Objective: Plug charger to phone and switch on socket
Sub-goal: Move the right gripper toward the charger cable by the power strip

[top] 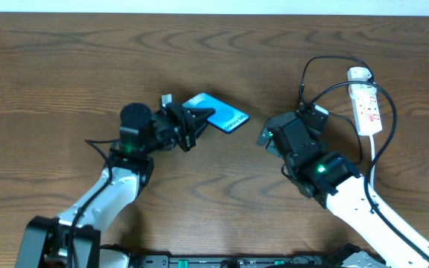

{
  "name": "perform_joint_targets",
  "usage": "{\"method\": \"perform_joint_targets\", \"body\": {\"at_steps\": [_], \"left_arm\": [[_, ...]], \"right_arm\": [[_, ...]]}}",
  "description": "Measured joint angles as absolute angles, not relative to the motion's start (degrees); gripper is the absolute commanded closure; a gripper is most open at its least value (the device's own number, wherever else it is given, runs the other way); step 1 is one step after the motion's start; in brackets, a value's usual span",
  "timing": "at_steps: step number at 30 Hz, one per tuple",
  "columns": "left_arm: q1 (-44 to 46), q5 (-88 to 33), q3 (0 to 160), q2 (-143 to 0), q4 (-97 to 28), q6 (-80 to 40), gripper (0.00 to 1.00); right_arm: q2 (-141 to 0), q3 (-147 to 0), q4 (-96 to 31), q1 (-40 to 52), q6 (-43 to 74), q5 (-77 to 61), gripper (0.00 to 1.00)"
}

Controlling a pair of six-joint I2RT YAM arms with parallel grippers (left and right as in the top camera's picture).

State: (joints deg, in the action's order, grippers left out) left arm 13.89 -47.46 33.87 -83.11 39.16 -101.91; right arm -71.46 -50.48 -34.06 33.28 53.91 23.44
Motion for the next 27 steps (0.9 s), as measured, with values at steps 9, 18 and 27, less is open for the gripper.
{"method": "perform_joint_targets", "body": {"at_steps": [9, 18, 27], "left_arm": [[13.89, -49.84, 43.11, -93.78, 39.24, -98.48, 0.92], [13.89, -62.94, 46.41, -102.37, 39.07, -93.95, 0.92], [13.89, -75.18, 46.44, -102.63, 39.53, -87.59, 0.92]], "right_arm": [[-71.46, -52.34, -36.80, 27.53, 50.74, 18.68, 0.02], [-72.16, -62.33, -40.45, 24.10, 49.15, 15.66, 0.09], [-86.50, -77.52, -48.73, 20.56, 46.00, 15.07, 0.13]]}}
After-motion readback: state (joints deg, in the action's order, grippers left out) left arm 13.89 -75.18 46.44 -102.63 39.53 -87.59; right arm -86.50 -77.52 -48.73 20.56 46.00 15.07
